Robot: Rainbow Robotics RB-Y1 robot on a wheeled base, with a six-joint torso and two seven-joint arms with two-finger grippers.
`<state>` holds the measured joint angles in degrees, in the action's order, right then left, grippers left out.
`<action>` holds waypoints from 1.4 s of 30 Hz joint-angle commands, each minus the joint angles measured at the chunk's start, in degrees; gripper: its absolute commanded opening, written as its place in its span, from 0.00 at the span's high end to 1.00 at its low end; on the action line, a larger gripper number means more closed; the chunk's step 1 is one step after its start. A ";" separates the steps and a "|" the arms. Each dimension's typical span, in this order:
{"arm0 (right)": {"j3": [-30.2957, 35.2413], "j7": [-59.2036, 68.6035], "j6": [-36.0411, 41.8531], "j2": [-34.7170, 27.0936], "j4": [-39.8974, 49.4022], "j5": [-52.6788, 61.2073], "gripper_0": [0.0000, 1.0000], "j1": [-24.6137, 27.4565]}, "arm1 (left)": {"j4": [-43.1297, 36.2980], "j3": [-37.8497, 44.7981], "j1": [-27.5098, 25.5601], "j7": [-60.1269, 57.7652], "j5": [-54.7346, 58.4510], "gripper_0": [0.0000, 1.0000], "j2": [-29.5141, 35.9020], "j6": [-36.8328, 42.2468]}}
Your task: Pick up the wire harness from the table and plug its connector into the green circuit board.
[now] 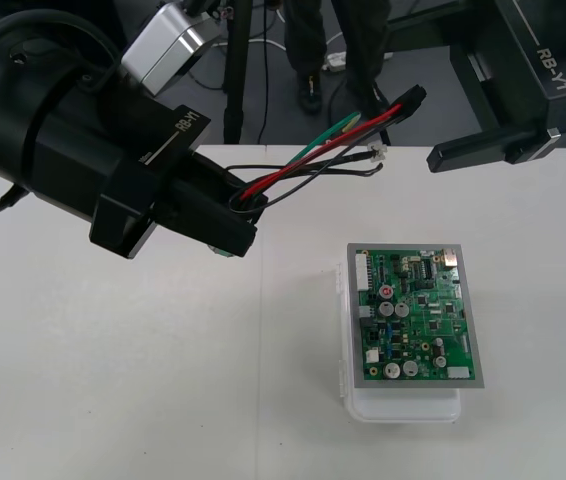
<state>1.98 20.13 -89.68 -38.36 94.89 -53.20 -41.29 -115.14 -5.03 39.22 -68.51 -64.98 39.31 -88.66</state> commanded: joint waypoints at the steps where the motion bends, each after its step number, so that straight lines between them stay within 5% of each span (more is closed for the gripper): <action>1: -1.72 -2.47 -0.32 1.19 1.88 -0.24 0.00 -2.48 | 0.01 -0.42 2.00 -3.29 -0.94 1.00 -1.60 -1.34; 42: -1.63 -2.47 -0.32 -0.22 4.07 3.28 0.00 0.33 | 0.01 -0.33 2.00 -3.12 0.55 1.00 -0.28 -1.34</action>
<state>1.08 20.13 -89.68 -37.86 96.81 -50.92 -41.14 -114.89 -5.03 39.22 -68.52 -65.56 38.74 -88.66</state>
